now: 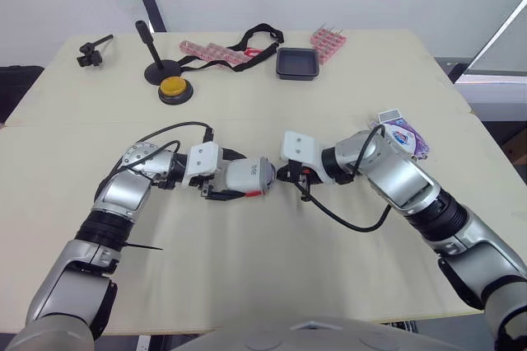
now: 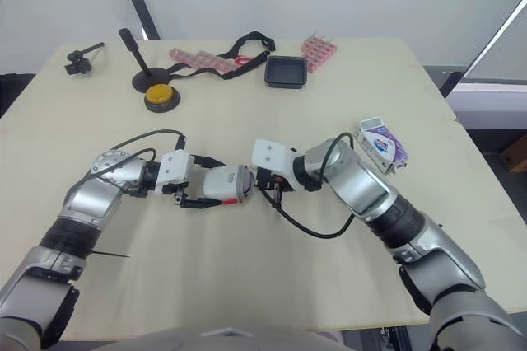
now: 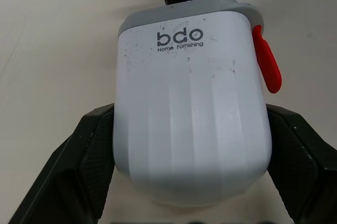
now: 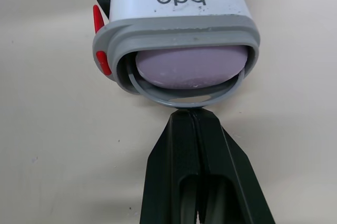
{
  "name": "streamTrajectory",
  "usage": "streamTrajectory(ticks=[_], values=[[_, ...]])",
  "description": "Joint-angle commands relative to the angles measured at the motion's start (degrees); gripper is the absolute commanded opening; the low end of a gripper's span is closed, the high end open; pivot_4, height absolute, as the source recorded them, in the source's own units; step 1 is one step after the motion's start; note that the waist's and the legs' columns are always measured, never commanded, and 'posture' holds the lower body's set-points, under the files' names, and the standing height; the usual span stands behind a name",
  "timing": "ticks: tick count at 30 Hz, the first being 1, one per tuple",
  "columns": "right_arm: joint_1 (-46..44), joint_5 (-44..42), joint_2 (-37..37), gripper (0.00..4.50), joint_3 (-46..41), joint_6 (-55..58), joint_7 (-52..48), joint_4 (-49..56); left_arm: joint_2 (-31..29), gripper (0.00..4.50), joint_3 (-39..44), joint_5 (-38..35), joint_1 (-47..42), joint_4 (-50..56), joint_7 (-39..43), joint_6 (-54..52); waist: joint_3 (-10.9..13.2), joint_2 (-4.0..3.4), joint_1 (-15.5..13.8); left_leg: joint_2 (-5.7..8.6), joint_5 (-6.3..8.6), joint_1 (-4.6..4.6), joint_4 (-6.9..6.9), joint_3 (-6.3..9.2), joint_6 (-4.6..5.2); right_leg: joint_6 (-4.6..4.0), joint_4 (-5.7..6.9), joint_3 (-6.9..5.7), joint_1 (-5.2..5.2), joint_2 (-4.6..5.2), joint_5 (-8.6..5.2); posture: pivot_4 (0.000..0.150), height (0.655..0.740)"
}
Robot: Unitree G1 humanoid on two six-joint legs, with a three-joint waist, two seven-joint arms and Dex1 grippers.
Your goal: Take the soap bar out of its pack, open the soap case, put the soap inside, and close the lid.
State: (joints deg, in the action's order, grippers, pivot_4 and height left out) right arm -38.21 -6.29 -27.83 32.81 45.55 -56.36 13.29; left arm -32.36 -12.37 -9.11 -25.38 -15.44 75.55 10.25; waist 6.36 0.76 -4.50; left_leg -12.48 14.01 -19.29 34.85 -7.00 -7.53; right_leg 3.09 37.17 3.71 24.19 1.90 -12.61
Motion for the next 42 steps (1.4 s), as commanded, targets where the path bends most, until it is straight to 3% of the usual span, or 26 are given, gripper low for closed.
streamTrajectory(ticks=[1, 7, 10, 15, 19, 22, 24, 32, 42], values=[[-0.65, 0.34, -1.43, 0.02, -0.82, -1.45, -0.58, 1.66, 0.32, 3.47, 0.73, -0.9, -1.17, 1.41, -0.42, 1.02, 0.0, 0.0, -0.04, 0.0, 0.0, 0.0, 0.0, 0.0, 0.0, 0.0, 0.0, 0.0, 0.0, 0.0, 0.0, 0.15, 0.7291], [6.21, -1.87, -7.03, 0.02, -8.77, 0.14, 1.28, 4.59, 0.98, 3.47, 1.53, 0.35, -1.33, 0.1, -3.09, 5.64, 0.01, 0.01, -0.35, 0.01, 0.0, -0.04, 0.0, 0.0, 0.0, 0.01, -0.04, 0.01, -0.01, 0.01, 0.0, 0.15, 0.7291], [11.03, -8.01, -8.02, 0.02, -17.24, 6.49, 1.72, 8.11, 2.0, 3.47, 2.44, 0.93, -1.35, -0.8, -6.3, 9.9, 0.01, 0.01, -0.36, 0.01, 0.0, -0.04, -0.02, 0.01, 0.0, 0.01, -0.11, 0.02, 0.0, 0.01, 0.0, 0.15, 0.7291], [14.51, -19.74, -4.03, 1.43, -28.99, 23.89, 4.72, 14.6, 3.64, 3.47, 3.21, 0.59, -0.92, -0.05, -10.52, 12.59, 0.02, 0.0, -0.02, 0.0, 0.0, -0.01, -0.01, 0.0, 0.0, 0.01, -0.06, 0.06, 0.0, -0.02, 0.0, 0.15, 0.7291], [14.75, -26.8, 3.57, 2.76, -38.56, 42.04, 8.45, 17.28, 4.86, 3.47, 3.39, 1.02, 1.33, 2.42, -14.27, 15.31, 0.03, -0.04, -0.17, -0.02, 0.0, 0.02, -0.01, 0.0, -0.01, 0.0, -0.03, 0.05, 0.0, -0.04, 0.0, 0.15, 0.7291], [13.63, -28.41, 11.59, 3.78, -45.44, 46.03, 15.12, 15.82, 4.82, 3.47, 2.27, 1.37, 3.52, 5.02, -14.76, 16.59, 0.03, -0.04, -0.45, -0.02, 0.0, -0.01, -0.01, 0.0, -0.01, 0.0, -0.1, 0.02, 0.0, -0.02, 0.0, 0.15, 0.7291], [13.35, -34.1, 15.09, 4.47, -48.37, 46.95, 19.38, 12.52, 4.6, 3.47, 1.44, 1.4, 4.9, 6.77, -14.52, 16.44, 0.06, -0.1, -0.31, -0.03, -0.01, 0.01, -0.02, 0.0, -0.02, 0.0, -0.06, 0.01, 0.0, -0.01, 0.0, 0.15, 0.7291], [13.16, -57.77, 13.88, 4.47, -47.92, 46.95, 32.84, 6.73, 4.19, 3.47, 0.78, 0.76, 5.12, 7.92, -14.0, 15.26, 0.19, -0.32, -0.15, 0.03, -0.05, 0.07, -0.13, 0.0, -0.06, -0.01, -0.09, 0.0, 0.0, 0.04, 0.0, 0.15, 0.7291], [11.33, -67.27, 16.53, 4.47, -46.57, 46.95, 46.79, -0.97, 5.14, 3.47, -0.42, 0.34, 5.17, 9.61, -13.47, 13.8, 0.21, -0.34, -0.11, 0.03, -0.06, 0.04, -0.14, 0.0, -0.08, 0.0, -0.13, -0.01, 0.0, 0.04, 0.0, 0.15, 0.7291]])
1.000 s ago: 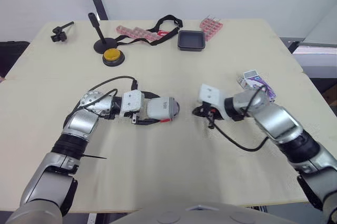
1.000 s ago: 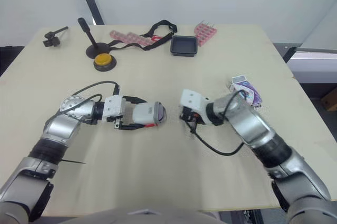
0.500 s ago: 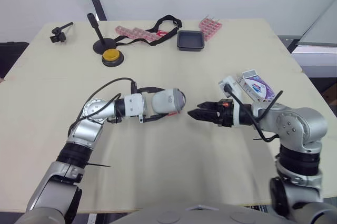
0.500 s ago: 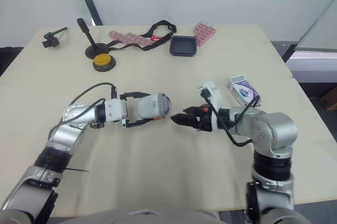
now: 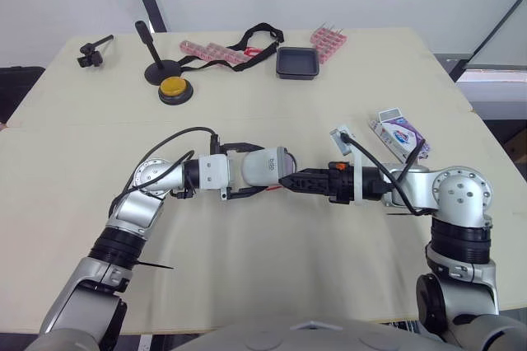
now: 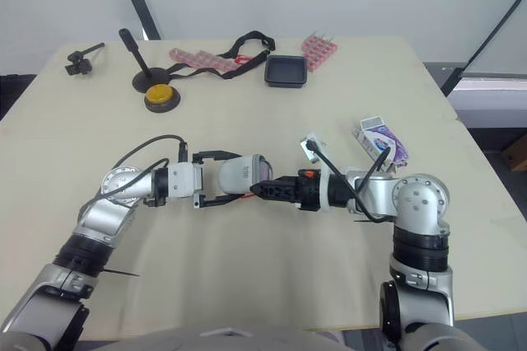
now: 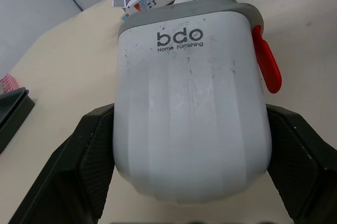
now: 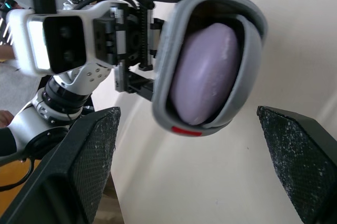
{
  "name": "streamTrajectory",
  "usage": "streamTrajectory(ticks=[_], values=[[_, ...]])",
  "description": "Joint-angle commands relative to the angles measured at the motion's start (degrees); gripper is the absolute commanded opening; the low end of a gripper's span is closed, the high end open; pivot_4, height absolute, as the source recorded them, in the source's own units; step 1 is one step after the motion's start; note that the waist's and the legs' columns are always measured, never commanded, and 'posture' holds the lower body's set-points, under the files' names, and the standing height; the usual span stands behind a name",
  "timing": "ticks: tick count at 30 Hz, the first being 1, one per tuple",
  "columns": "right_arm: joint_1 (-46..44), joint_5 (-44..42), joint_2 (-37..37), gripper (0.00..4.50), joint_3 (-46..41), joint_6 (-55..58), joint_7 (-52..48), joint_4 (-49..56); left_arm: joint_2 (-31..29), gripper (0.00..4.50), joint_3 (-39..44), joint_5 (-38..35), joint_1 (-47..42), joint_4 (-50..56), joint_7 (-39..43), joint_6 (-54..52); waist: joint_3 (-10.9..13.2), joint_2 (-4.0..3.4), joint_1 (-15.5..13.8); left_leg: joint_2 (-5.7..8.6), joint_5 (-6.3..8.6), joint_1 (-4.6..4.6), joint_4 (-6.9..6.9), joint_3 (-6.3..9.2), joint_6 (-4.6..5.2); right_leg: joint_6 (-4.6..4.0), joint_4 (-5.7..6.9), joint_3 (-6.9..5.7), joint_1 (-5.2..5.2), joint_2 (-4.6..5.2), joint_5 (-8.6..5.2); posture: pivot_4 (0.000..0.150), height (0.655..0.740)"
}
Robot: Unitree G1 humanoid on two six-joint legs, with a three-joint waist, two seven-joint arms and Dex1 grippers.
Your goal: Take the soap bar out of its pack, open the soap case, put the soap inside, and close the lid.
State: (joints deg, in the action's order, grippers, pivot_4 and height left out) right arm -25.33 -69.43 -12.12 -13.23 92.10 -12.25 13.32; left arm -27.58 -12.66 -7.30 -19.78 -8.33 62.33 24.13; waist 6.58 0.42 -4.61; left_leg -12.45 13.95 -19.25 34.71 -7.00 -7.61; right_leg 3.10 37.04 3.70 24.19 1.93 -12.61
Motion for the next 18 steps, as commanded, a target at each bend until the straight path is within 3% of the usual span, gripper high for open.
streamTrajectory(ticks=[1, 18], values=[[-1.9, -4.67, 1.7, 4.47, -0.82, 0.4, 3.65, -1.97, 0.46, 3.47, -0.19, -1.45, -0.42, 2.56, -0.29, -0.14, 0.01, -0.01, -0.02, 0.0, 0.0, 0.0, 0.0, 0.0, 0.0, 0.0, 0.0, 0.0, 0.0, 0.0, 0.0, 0.15, 0.7291], [-2.25, -11.68, 2.13, 4.47, 0.45, -0.3, 10.85, -5.63, 0.74, 3.47, -0.21, -1.6, -0.43, 2.17, -0.23, -0.36, 0.01, -0.02, -0.01, 0.01, 0.0, -0.02, -0.06, 0.0, -0.01, 0.01, -0.06, -0.03, 0.0, 0.0, 0.0, 0.15, 0.7291]])
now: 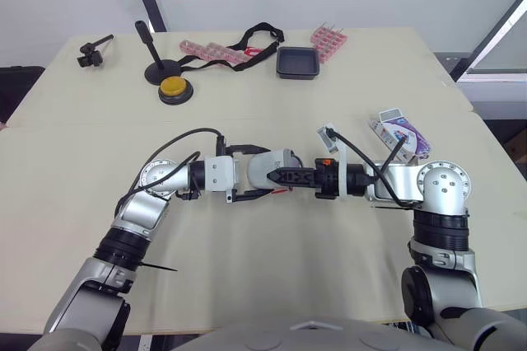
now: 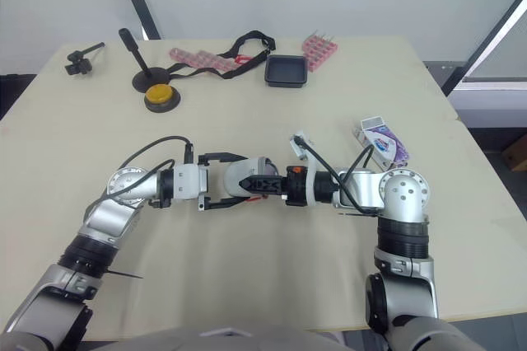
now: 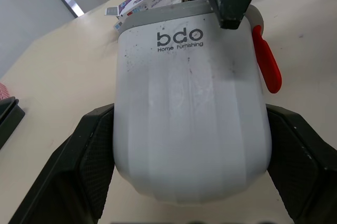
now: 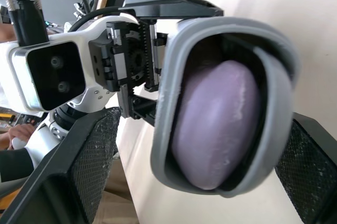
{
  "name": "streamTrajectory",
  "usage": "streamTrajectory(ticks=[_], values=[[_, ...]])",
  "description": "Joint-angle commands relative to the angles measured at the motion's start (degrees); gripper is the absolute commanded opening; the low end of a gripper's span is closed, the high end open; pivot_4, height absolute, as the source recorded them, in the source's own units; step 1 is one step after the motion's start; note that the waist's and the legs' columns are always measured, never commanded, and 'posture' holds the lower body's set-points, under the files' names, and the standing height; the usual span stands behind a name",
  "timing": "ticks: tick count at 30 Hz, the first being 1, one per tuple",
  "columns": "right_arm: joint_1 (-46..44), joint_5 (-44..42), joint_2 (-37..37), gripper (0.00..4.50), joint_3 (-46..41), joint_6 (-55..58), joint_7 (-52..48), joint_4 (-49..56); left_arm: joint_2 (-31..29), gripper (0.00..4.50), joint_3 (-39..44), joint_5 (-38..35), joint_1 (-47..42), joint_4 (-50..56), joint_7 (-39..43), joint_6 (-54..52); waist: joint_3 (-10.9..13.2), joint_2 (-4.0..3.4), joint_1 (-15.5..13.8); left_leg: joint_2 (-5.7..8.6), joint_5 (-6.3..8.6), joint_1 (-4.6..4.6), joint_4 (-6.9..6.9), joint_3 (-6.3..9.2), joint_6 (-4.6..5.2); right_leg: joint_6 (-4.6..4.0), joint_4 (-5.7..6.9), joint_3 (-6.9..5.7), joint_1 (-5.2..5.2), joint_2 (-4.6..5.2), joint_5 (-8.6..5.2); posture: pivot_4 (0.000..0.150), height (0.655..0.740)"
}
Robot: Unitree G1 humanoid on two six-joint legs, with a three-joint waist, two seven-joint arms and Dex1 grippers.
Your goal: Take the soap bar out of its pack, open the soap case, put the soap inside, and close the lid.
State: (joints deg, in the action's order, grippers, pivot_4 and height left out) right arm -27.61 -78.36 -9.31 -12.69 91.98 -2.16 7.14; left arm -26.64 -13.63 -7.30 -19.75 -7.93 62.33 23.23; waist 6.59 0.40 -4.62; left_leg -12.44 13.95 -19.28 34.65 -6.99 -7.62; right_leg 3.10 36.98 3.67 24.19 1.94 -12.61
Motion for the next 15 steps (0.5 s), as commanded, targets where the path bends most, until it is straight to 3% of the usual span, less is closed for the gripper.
streamTrajectory(ticks=[1, 4, 7, 12, 15], values=[[0.09, -2.82, -0.81, 4.47, 0.14, -0.35, 1.01, 0.51, -0.18, 3.47, 0.74, -1.62, -0.48, 1.76, -0.21, 0.38, 0.0, 0.0, -0.01, 0.0, 0.0, 0.0, 0.0, 0.0, 0.0, 0.0, 0.0, 0.0, 0.0, 0.0, 0.0, 0.15, 0.7291], [0.11, -3.53, -1.02, 4.47, 0.63, -0.93, 1.7, 0.23, -0.03, 3.47, 0.72, -1.65, -0.78, 1.62, -0.27, 0.07, 0.0, 0.0, 0.0, 0.0, 0.0, 0.0, 0.0, 0.0, 0.0, 0.0, -0.01, 0.0, 0.0, 0.0, 0.0, 0.15, 0.7291], [-0.07, -3.86, -1.15, 3.75, 1.06, -1.5, 2.2, -0.36, 0.02, 3.47, 0.73, -1.67, -1.18, 1.35, -0.13, 0.1, 0.0, 0.0, 0.0, 0.0, 0.0, -0.01, 0.0, 0.0, 0.0, 0.0, -0.01, 0.0, 0.0, 0.0, 0.0, 0.15, 0.7291], [-0.16, -4.19, -1.51, 2.17, 1.84, -2.41, 2.8, -1.17, -0.04, 3.47, 0.7, -1.68, -1.17, 1.34, -0.04, -0.05, 0.0, 0.0, 0.02, 0.0, 0.0, -0.01, -0.01, 0.0, 0.0, 0.0, -0.02, -0.01, 0.0, 0.0, 0.0, 0.15, 0.7291], [0.12, -5.19, -1.71, 2.12, 2.46, -2.94, 3.14, -1.32, -0.08, 3.47, 0.68, -1.73, -0.98, 1.46, -0.23, -0.24, 0.0, 0.0, 0.02, 0.0, 0.0, -0.02, -0.01, 0.0, 0.0, 0.0, -0.03, -0.01, 0.0, 0.0, 0.0, 0.15, 0.7291]])
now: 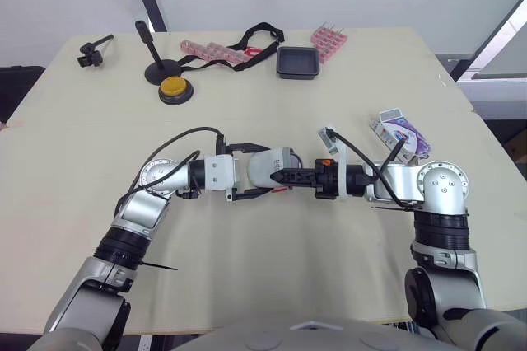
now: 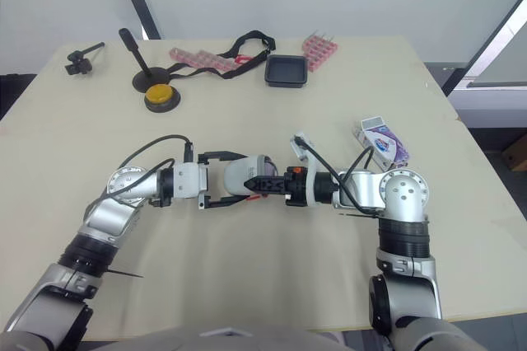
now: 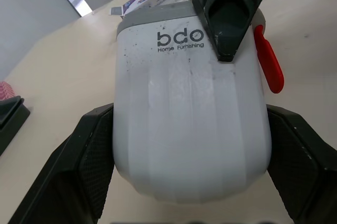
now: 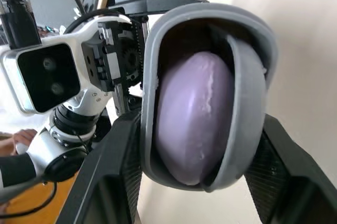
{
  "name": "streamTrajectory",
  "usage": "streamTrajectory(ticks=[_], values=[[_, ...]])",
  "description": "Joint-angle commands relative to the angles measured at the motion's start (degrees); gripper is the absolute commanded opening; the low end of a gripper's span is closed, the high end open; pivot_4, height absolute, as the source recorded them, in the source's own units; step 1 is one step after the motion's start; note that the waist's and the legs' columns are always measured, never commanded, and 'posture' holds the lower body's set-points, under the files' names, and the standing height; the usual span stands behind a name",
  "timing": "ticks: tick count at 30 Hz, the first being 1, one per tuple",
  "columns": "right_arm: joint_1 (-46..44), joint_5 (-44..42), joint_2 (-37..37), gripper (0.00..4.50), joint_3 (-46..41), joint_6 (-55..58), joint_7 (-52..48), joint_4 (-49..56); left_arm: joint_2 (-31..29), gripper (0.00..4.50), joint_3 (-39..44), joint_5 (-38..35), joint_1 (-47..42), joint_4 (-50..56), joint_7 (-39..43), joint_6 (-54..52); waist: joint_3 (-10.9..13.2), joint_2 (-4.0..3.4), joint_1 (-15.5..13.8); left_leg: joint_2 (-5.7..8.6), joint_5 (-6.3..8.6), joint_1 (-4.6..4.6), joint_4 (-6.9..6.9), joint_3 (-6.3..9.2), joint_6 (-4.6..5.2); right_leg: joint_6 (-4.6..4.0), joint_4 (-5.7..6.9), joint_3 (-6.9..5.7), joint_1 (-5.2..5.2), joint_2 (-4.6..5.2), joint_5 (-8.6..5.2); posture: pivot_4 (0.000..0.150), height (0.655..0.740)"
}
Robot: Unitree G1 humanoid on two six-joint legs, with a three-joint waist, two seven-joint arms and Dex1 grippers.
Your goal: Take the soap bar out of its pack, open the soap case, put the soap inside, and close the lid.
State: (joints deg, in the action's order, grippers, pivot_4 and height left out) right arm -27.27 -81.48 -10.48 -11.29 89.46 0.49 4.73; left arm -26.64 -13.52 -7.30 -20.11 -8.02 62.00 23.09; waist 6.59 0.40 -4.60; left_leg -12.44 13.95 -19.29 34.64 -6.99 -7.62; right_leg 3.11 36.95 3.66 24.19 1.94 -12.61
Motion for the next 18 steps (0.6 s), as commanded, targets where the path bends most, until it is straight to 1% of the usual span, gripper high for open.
streamTrajectory(ticks=[1, 18], values=[[-0.06, -2.32, -0.61, 2.12, 1.3, -0.59, 0.64, 1.17, -0.07, 3.47, 0.56, -1.77, -0.5, 1.69, 0.01, -0.19, 0.0, 0.0, -0.01, 0.0, 0.0, 0.0, 0.0, 0.0, 0.0, 0.0, 0.0, 0.0, 0.0, 0.0, 0.0, 0.15, 0.7291], [0.84, -6.53, -4.19, 2.12, 5.93, -4.12, 1.14, 1.69, 0.5, 3.47, 0.69, -3.45, -0.55, 4.16, 0.05, -5.98, 0.0, 0.0, -0.01, 0.0, 0.0, -0.01, 0.0, 0.0, 0.0, 0.0, -0.02, 0.0, 0.0, 0.0, 0.0, 0.15, 0.7291]])
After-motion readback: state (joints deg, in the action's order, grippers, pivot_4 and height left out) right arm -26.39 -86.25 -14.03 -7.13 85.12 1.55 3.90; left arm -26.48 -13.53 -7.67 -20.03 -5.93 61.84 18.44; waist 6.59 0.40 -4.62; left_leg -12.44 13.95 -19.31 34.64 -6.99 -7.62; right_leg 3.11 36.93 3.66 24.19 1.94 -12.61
